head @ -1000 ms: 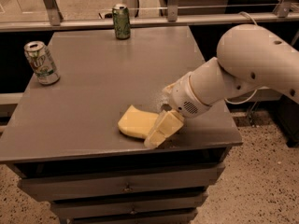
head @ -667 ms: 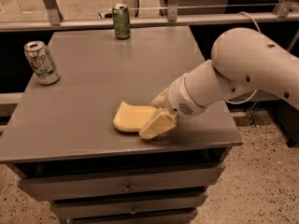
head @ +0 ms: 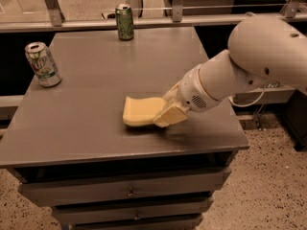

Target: Move sponge near green can

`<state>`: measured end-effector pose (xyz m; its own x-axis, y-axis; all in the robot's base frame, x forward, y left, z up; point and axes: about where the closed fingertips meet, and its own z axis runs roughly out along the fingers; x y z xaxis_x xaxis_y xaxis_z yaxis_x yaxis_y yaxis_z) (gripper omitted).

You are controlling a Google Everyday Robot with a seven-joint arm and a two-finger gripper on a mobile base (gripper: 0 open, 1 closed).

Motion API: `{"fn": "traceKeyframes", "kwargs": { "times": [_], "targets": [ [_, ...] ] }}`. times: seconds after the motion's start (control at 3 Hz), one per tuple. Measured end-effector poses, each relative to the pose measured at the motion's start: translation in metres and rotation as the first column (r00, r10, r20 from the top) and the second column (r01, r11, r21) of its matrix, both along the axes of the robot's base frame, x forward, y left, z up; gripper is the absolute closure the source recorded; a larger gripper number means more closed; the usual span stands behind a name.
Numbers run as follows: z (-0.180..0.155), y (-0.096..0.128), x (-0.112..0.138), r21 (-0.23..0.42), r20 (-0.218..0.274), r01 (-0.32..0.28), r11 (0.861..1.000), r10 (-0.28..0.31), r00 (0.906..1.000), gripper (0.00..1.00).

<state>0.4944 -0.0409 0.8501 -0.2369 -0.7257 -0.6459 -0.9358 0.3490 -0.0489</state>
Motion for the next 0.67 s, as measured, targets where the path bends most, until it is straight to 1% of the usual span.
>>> {"fn": "traceKeyframes", "kwargs": {
  "times": [0.33, 0.67],
  "targets": [
    [0.0392, -0.0387, 0.0279, -0.076, 0.095, 0.073, 0.994, -0.066, 0.9933, 1.0],
    [0.0411, -0.0389, 0.0252, -0.079, 0.098, 0.079, 0.994, -0.071, 0.9927, 1.0]
  ]
}}
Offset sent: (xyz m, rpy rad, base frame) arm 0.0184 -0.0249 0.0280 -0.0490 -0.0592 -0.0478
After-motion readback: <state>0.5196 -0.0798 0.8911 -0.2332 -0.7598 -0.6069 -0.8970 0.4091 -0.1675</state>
